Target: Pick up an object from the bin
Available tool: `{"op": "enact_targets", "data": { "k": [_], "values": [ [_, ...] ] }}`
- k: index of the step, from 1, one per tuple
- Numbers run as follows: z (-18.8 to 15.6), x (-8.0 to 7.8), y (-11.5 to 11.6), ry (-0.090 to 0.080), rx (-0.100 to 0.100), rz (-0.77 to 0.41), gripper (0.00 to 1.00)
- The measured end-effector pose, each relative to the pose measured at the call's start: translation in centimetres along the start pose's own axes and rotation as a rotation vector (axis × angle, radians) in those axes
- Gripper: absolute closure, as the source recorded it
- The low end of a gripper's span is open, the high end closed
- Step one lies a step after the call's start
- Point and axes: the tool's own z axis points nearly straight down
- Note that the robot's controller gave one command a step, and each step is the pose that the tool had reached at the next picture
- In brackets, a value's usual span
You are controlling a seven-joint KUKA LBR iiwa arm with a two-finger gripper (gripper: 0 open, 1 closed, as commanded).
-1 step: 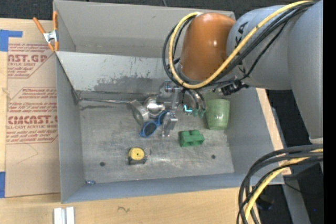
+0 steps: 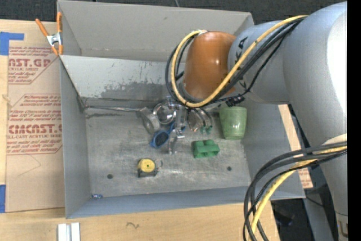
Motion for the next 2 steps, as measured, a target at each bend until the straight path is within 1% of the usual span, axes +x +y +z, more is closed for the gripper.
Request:
{"op": "enact_targets", "data": {
  "k": [1, 2],
  "values": [
    [-0.4, -0.4, 0.0, -0.014, 0.0, 0.001, 1.0],
    [-14.9, -0.7, 2.3, -0.003, -0.001, -0.086, 1.0]
  ]
}}
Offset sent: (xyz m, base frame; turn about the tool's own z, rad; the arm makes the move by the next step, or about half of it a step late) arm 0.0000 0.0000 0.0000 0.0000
